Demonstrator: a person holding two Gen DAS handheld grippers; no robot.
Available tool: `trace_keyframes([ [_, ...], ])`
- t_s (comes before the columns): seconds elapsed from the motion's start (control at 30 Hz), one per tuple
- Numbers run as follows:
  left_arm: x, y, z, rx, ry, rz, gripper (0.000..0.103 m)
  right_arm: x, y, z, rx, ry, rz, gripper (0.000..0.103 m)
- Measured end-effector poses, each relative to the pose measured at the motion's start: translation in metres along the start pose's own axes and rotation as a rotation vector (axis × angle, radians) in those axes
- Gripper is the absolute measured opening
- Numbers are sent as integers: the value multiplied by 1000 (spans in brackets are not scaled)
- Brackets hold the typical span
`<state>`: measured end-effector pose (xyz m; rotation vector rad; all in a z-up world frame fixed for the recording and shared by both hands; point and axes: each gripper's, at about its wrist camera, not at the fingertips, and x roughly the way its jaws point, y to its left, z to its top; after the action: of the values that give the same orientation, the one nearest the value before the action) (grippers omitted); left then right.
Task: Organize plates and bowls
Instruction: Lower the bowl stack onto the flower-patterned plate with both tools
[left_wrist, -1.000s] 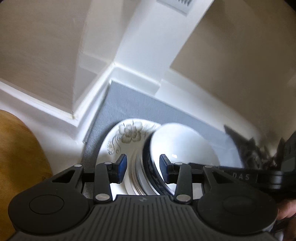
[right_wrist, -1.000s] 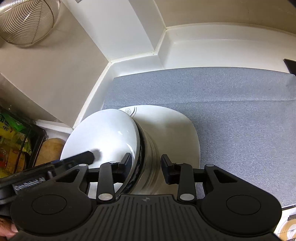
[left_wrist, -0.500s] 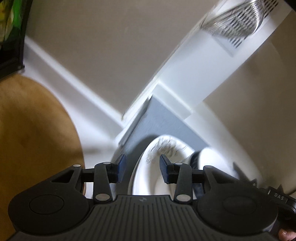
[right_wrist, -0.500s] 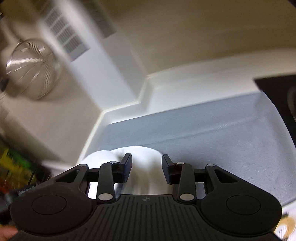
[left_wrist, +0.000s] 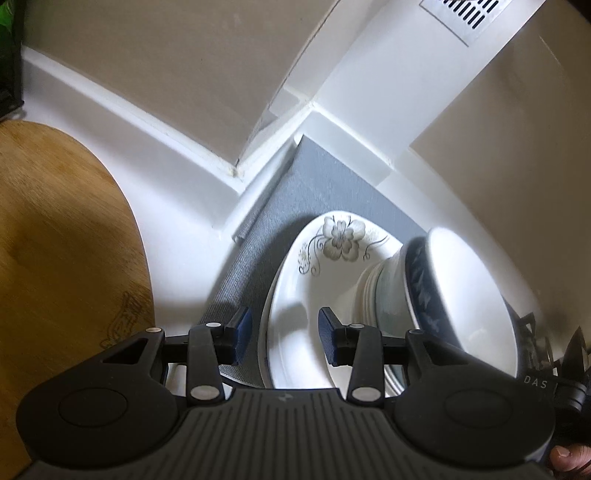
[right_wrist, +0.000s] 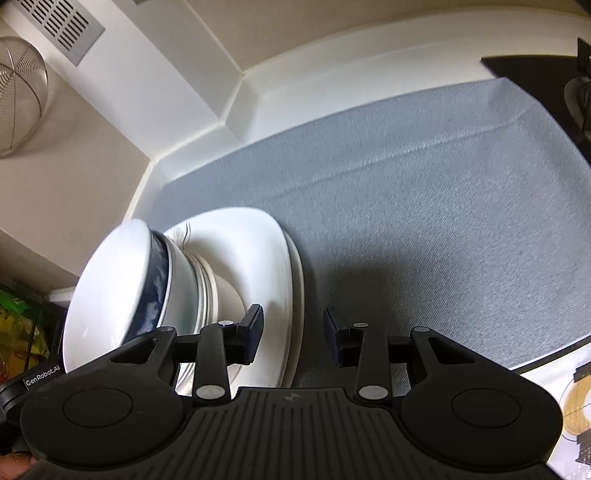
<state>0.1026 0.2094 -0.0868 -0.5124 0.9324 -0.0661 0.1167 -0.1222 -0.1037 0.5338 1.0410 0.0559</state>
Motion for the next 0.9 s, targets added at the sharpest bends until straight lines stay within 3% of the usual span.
trace_keyframes([
  [0.3,4,-3,-2,14,22,10,39,14,8,-2,-38,62,24,39],
  [0.47,11,-5,-5,26,29,33,35,20,8,0,-49,82,35,30],
  [0.9,12,-35,-18,45,33,78,35,12,-12,12,-74,84,68,23],
])
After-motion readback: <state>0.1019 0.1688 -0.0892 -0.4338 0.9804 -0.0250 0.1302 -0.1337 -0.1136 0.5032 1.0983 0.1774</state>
